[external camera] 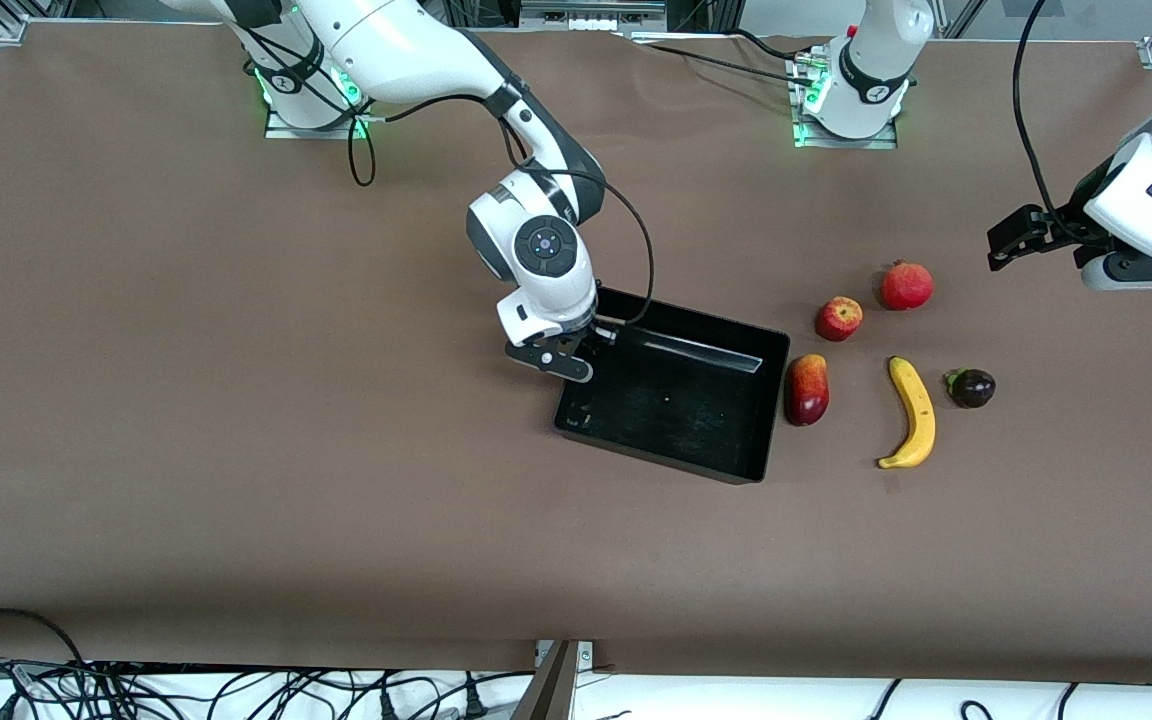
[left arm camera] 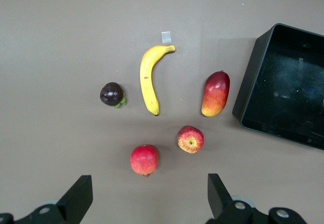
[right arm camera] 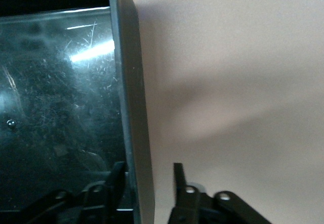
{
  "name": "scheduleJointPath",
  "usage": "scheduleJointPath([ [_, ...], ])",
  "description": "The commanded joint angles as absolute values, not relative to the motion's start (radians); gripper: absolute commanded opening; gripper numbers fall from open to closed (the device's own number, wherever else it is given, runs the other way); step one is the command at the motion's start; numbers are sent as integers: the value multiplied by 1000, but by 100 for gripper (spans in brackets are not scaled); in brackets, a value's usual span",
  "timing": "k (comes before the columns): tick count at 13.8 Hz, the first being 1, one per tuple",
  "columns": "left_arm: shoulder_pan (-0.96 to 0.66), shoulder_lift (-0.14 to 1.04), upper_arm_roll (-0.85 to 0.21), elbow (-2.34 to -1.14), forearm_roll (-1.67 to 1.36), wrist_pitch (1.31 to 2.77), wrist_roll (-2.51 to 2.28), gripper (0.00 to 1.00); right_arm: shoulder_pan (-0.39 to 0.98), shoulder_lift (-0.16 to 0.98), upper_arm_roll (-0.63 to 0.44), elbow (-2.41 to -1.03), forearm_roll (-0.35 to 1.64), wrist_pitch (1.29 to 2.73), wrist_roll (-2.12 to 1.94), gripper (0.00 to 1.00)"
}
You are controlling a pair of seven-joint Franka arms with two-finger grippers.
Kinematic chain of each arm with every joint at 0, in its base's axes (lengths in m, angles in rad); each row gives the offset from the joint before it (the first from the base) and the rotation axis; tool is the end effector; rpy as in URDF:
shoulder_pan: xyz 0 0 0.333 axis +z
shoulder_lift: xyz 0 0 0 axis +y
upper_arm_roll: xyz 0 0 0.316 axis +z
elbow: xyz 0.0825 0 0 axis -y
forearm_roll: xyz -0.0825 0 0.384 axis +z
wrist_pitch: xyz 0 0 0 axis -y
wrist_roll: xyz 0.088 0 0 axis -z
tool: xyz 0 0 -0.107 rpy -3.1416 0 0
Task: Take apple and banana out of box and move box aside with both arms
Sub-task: 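Reach the right gripper to the rim of the empty black tray, then grip the tray rim with the right gripper and drag it away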
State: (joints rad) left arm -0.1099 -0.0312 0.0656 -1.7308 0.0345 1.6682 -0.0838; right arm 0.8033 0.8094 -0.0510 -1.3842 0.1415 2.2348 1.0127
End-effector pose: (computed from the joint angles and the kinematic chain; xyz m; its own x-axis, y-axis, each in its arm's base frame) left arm 0.5483 -0.0204 0.5742 0.9989 0.0360 -0.0287 0.0350 -0.9988 -0.0347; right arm 0.5306 0.5133 0.2317 0.9460 -0.3209 -0.0450 -0.3235 -0.9432 -0.0752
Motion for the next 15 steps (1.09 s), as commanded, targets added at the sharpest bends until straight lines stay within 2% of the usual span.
scheduleJointPath([
  [1, -115, -41, 66, -1723, 12, 1651, -71, 100, 798, 811, -75, -1356, 130, 2198, 977, 0],
  [5, -112, -41, 66, -1720, 12, 1651, -71, 100, 772, 763, -121, -1354, 124, 2112, 810, 0],
  [10, -114, -41, 64, -1718, 12, 1644, -71, 100, 692, 648, -245, -1373, 133, 1915, 401, 0],
  [13, -112, -41, 66, -1718, 12, 1640, -69, 100, 646, 591, -365, -1474, 143, 1922, 124, 0],
  [15, -112, -40, 66, -1718, 12, 1640, -68, 100, 573, 572, -385, -1529, 143, 1962, 26, 0],
])
